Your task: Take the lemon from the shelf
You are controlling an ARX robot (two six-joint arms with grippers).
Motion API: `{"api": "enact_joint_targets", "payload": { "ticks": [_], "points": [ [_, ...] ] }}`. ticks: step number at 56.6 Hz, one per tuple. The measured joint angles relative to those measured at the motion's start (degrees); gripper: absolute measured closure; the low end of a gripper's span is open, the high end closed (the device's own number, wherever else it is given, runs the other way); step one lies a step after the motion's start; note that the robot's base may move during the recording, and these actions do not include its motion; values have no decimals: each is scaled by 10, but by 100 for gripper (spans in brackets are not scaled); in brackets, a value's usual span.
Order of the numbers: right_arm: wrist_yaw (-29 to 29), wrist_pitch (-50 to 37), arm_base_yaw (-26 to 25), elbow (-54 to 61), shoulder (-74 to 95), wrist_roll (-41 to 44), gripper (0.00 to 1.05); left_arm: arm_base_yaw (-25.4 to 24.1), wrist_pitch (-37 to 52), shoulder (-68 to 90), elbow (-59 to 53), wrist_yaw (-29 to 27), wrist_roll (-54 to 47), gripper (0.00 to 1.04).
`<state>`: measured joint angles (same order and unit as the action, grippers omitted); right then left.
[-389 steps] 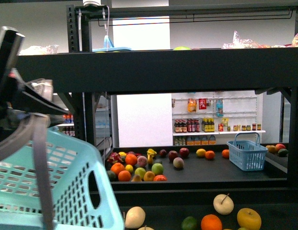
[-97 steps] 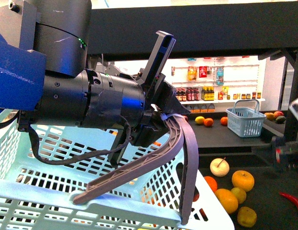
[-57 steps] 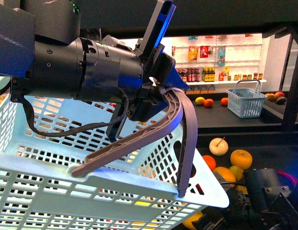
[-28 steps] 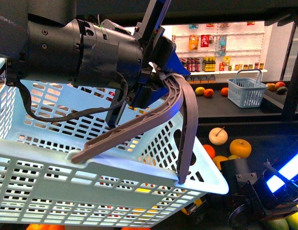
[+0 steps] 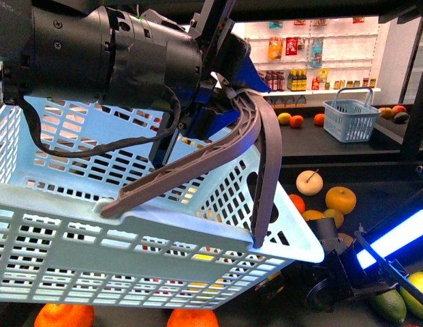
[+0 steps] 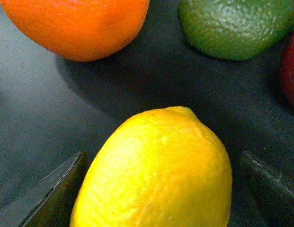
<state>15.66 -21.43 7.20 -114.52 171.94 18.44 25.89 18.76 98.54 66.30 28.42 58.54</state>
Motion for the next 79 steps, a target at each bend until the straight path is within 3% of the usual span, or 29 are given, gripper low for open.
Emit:
{"api": "enact_joint_targets", "payload": {
  "ticks": [7,12,24,36,43,48,57,64,79],
  "points": [
    [1,-5,2,0,4,-9,28,0,0,0,0,0,0,95],
    [0,-18,1,10,3,-12,32,0,0,0,0,0,0,95],
    [-11,-80,-16,112,-52,-27,33,0,0,0,0,0,0,95],
    [-16,-156,-79,281,-203,-27,33,0,0,0,0,0,0,95],
    [13,-200,-128,413,-344,-72,33,0,0,0,0,0,0,95],
    [39,-213,-134,477,-430,-113,33,0,0,0,0,0,0,95],
    [86,-213,-116,547,-562,-183,33,0,0,0,0,1,0,95],
    [110,-219,-73,595,-657,-245,33,0,0,0,0,0,0,95],
    [97,-221,8,653,-688,-292,33,0,0,0,0,0,0,95]
  ]
}}
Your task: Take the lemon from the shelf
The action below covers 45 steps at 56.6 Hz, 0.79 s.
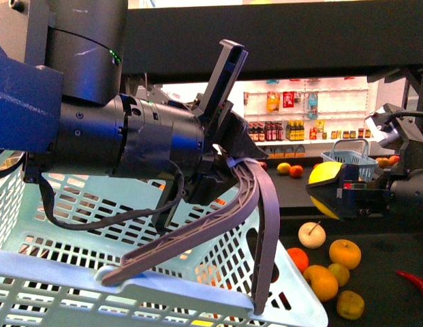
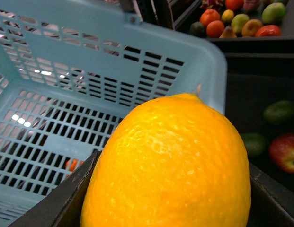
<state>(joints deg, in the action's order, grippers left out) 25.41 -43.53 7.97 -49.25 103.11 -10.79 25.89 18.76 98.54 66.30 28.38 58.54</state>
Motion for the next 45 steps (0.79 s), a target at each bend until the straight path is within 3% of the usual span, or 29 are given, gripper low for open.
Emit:
{"api": "enact_joint_targets", "payload": {
  "ticks": [13,22,38,42,45],
  "points": [
    [-17,5,55,12,0,-19,32,-1,0,0,0,1,-2,95],
    [-31,8,62,19,-5,-14,6,-2,0,0,0,-1,-4,95],
    [-52,23,45,31,-68,-14,7,-1,0,0,0,-1,0,95],
    [-81,25,33,45,-99,2,7,-1,0,1,0,0,2,95],
    [-143,32,8,61,-146,36,7,-1,0,1,0,1,3,95]
  ]
}}
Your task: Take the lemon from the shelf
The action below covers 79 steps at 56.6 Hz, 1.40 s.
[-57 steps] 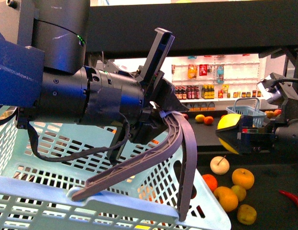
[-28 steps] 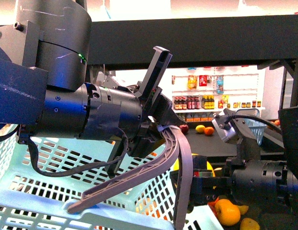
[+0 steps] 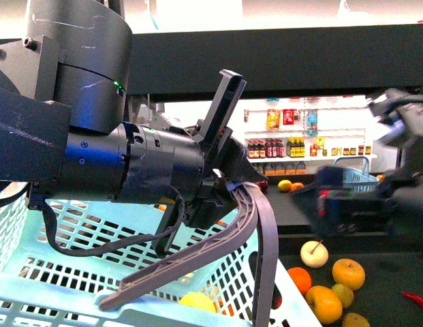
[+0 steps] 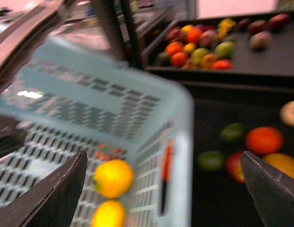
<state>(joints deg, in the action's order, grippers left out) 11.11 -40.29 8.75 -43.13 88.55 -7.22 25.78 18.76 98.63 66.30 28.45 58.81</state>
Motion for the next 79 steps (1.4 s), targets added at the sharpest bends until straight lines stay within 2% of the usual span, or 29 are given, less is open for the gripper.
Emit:
{"api": "enact_joint_targets", "payload": {
  "ticks": [5,16,22,26,30,34,39,46,52,53,75,79],
  "points": [
    [-61,19,-34,26,-68,40,7,0,0,0,0,0,0,95],
    [-130,110,-84,116,-262,71,7,0,0,0,0,0,0,95],
    [-159,193,-96,160,-390,73,7,0,0,0,0,0,0,95],
    [-178,289,-100,183,-511,70,7,0,0,0,0,-1,0,95],
    [-180,382,-111,196,-618,57,7,0,0,0,0,0,0,95],
    [-175,440,-128,201,-687,46,8,0,0,0,0,0,0,95],
    [-66,454,-165,217,-744,57,23,0,0,0,0,-3,1,95],
    [-101,440,-100,287,-778,66,43,1,0,0,0,1,-1,95],
    [-110,428,-92,334,-802,68,61,1,0,0,0,-3,3,95],
    [-109,408,-90,401,-856,70,102,1,0,0,0,0,2,95],
    [-110,405,-90,422,-882,71,102,1,0,0,0,0,3,95],
    [-110,405,-90,422,-882,71,90,1,0,0,0,0,2,95]
  ]
}}
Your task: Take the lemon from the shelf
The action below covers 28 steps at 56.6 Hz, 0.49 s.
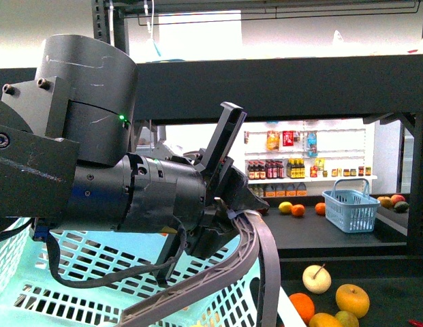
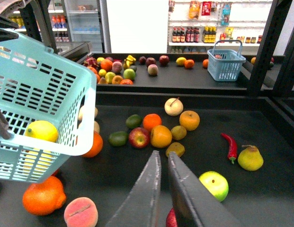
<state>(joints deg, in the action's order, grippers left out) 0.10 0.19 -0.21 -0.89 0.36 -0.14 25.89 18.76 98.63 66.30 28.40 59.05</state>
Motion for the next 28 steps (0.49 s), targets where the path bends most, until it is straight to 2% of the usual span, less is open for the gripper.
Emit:
{"api": "enact_joint_targets", "payload": {
  "ticks": [28],
  "points": [
    [0,0,0,0,0,0,6,0,0,0,0,0,0,95]
  ]
}}
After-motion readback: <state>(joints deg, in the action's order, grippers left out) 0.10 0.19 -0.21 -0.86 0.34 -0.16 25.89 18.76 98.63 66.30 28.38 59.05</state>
